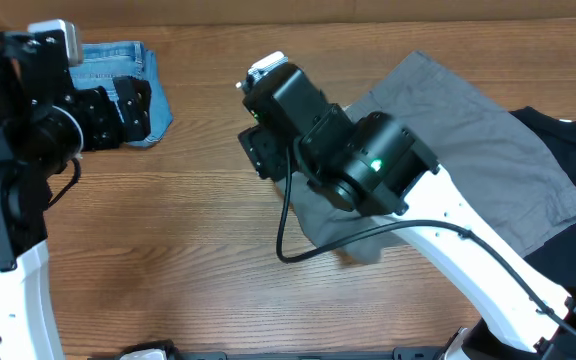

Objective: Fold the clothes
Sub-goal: 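Drag the grey shorts leftward to the table center with the right gripper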

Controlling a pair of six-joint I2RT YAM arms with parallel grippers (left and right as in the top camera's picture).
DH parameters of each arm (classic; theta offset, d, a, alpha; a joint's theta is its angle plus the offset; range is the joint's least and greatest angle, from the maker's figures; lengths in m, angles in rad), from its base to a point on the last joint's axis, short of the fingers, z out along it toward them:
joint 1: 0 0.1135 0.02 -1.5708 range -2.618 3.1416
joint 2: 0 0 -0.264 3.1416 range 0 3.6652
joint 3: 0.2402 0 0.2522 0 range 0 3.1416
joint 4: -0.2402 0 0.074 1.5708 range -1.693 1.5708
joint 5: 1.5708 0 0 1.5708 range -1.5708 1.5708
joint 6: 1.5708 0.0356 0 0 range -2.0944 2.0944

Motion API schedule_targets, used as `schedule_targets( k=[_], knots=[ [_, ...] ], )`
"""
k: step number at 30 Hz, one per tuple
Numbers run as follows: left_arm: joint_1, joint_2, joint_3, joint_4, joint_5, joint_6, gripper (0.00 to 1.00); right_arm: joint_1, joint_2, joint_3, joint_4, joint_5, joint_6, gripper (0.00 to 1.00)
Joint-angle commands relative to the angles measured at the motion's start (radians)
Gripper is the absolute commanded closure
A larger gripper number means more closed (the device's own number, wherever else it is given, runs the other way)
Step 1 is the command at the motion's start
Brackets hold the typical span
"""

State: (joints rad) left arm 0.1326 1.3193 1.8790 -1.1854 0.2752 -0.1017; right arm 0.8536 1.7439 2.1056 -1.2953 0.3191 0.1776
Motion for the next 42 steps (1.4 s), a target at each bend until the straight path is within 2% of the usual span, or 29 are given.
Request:
schedule_targets(
  k=[1, 8, 11, 16, 21, 26, 36, 37, 39, 40, 42],
  knots=[
    [-0.021, -0.002, 0.027, 0.001, -0.019, 0.047, 0.00, -0.079, -0.083, 0.018, 0.003, 0.181, 0.134, 0.20],
    [-0.231, 0.162, 0.003, -0.014, 0.003, 0.150, 0.05, -0.274, -0.248, 0.018, 0.003, 0.135, 0.319, 0.20],
    [-0.316, 0.288, 0.003, -0.003, 0.002, 0.198, 0.05, -0.358, -0.316, 0.018, 0.000, 0.045, 0.321, 0.20],
    [-0.390, 0.523, 0.003, 0.063, 0.003, 0.204, 0.05, -0.465, -0.419, 0.018, -0.037, -0.068, 0.321, 0.20],
    [-0.425, 0.732, 0.003, 0.149, 0.006, 0.202, 0.02, -0.484, -0.482, 0.017, -0.093, -0.089, 0.322, 0.20],
    [-0.441, 0.874, 0.004, 0.221, 0.006, 0.198, 0.03, -0.484, -0.499, 0.017, -0.167, -0.091, 0.333, 0.19],
    [-0.457, 1.029, 0.003, 0.336, -0.060, 0.166, 0.09, -0.484, -0.497, 0.015, -0.267, -0.097, 0.351, 0.21],
    [-0.457, 1.035, 0.003, 0.338, -0.062, 0.166, 0.11, -0.484, -0.497, 0.015, -0.271, -0.097, 0.351, 0.21],
    [-0.457, 1.048, 0.003, 0.343, -0.071, 0.166, 0.22, -0.484, -0.497, 0.015, -0.281, -0.096, 0.351, 0.22],
    [-0.457, 1.051, 0.003, 0.344, -0.077, 0.166, 0.31, -0.484, -0.497, 0.015, -0.283, -0.097, 0.351, 0.22],
    [-0.454, 1.054, 0.003, 0.339, -0.102, 0.164, 0.58, -0.484, -0.496, 0.015, -0.285, -0.097, 0.351, 0.22]
  ],
)
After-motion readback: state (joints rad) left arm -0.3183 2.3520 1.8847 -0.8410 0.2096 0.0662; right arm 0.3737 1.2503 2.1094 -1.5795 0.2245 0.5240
